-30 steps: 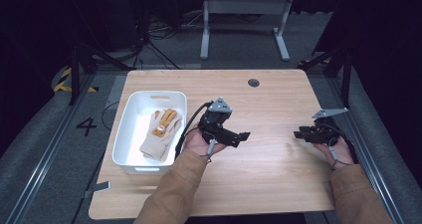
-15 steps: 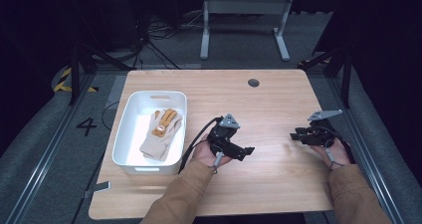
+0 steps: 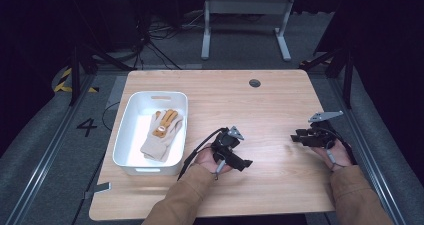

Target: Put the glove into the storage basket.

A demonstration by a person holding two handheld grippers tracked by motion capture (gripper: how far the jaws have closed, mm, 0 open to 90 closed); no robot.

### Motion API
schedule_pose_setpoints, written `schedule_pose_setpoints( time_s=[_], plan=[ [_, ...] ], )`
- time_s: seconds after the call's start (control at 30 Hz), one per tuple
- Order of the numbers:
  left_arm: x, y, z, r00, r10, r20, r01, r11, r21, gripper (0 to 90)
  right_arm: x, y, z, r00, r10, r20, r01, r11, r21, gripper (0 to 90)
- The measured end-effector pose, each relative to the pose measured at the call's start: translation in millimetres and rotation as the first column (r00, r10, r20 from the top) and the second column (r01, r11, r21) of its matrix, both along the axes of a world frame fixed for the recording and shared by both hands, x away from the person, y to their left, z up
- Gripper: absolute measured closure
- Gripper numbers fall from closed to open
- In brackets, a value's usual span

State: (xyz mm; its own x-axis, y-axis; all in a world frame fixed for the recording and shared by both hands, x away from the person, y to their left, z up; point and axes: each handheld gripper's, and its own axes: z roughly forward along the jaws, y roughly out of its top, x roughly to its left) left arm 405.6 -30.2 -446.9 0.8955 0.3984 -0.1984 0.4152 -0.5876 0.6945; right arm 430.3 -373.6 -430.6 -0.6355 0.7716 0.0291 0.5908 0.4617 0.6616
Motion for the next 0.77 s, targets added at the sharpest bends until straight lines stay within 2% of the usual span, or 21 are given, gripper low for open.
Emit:
schedule_pose_setpoints(
  time_s=[0.07,0.13,0.53,0.77],
  plan=[
    [-0.4,-0.1,-1.9,0.9999,-0.007,0.012,0.007,1.0000,0.002,4.7,0.0,0.1,-0.2,1.0000,0.001,0.000,-0.001,1.000,-0.001,61.3],
    [0.8,1.1,-7.2,0.9999,-0.011,0.005,0.012,0.9999,-0.007,4.1,-0.1,1.2,-1.1,1.0000,0.004,-0.003,-0.004,1.000,-0.005,61.3],
    [-1.8,-4.4,-15.8,0.9989,-0.001,0.047,-0.003,0.9955,0.094,3.5,0.3,3.5,-4.8,0.9999,0.014,-0.009,-0.014,1.000,-0.011,61.3],
    [-1.9,-3.8,-14.0,0.9992,0.009,0.040,-0.012,0.9960,0.089,3.1,0.3,3.4,-4.4,0.9999,0.012,-0.011,-0.012,1.000,-0.009,61.3]
  ],
)
